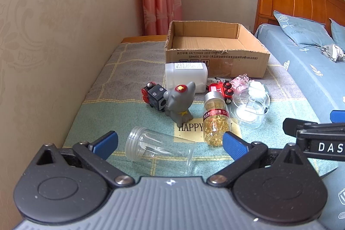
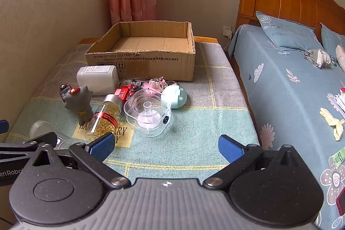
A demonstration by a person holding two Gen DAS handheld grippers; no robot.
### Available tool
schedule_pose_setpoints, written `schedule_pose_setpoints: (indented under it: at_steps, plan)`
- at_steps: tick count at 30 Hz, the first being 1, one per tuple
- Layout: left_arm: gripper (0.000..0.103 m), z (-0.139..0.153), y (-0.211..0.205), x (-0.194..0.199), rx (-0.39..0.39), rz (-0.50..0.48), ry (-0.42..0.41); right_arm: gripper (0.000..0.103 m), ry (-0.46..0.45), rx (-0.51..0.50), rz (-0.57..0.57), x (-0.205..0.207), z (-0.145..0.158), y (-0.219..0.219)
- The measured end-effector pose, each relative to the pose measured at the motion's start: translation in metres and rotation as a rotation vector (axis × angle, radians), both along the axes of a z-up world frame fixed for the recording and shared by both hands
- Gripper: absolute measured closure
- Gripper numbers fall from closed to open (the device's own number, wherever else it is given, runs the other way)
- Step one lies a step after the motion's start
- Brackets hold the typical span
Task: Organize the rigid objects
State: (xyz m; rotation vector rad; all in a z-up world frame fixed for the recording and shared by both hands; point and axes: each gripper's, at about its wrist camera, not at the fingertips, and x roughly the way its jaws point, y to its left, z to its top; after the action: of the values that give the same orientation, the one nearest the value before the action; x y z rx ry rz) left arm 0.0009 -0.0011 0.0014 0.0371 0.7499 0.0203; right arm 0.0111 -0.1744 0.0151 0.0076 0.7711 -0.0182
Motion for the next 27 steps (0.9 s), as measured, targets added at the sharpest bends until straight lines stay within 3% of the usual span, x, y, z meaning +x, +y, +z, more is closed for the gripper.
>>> schedule_pose_setpoints:
  at_steps: [27]
  plan:
    - [0.001, 0.0025, 0.0074, 0.0016, -0.001, -0.002, -0.021, 0.0, -0.02, -0.033, 0.008, 0.0002, 0.0058, 0.0091]
